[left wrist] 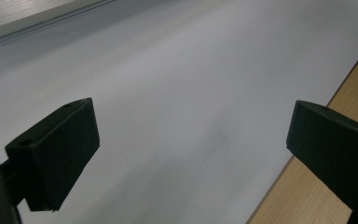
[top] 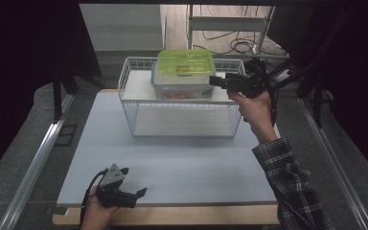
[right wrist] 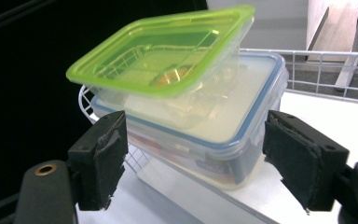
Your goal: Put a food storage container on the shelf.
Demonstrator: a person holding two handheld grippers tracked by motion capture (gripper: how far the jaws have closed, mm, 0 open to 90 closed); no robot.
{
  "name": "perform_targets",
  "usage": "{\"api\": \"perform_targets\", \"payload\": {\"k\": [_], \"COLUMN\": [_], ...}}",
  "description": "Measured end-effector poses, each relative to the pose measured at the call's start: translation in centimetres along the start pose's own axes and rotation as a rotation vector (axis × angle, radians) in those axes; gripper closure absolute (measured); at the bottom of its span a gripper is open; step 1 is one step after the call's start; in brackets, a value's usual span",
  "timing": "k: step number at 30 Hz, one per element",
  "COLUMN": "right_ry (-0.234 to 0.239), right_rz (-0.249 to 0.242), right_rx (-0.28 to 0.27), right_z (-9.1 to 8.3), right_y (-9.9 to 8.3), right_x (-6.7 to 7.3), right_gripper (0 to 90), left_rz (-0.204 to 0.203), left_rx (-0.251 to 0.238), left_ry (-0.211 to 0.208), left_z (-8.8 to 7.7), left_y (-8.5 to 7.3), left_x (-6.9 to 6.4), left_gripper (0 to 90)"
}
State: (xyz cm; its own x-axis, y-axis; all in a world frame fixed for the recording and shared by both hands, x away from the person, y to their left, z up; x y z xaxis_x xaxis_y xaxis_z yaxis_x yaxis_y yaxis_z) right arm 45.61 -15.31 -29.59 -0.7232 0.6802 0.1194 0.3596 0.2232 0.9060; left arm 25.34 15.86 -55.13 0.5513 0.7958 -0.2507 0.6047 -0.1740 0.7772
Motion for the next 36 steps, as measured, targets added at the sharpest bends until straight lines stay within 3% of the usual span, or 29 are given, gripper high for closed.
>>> {"api": "perform_targets", "payload": {"k": [36], "right_ry": [0.028], "right_rz": [-0.097], "right_rx": [0.044], "right_z": [-0.1], "right_y": [-4.9], "right_x": [1.2], "right_gripper": [9.9], "left_rz": [0.007], "left_rx": [0.005], "left_ry": [0.001], "left_z": [0.1], "left_y": [-0.1], "left_x": [-0.1], "left_gripper": [2.6]}}
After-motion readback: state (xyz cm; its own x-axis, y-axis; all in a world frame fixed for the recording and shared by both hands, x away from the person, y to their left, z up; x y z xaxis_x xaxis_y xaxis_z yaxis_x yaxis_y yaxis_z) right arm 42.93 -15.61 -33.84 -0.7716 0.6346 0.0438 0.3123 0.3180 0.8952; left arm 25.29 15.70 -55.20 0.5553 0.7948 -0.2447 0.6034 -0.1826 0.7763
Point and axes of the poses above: each handheld gripper's, and its own axes: z roughly forward along the jaws, y roughly out of its top, x roughly to its left, the point moved 5 cm from there along z, roughly forward along the jaws, and after that the axes turned 11 degrees about -z, right-handed, at the moved point
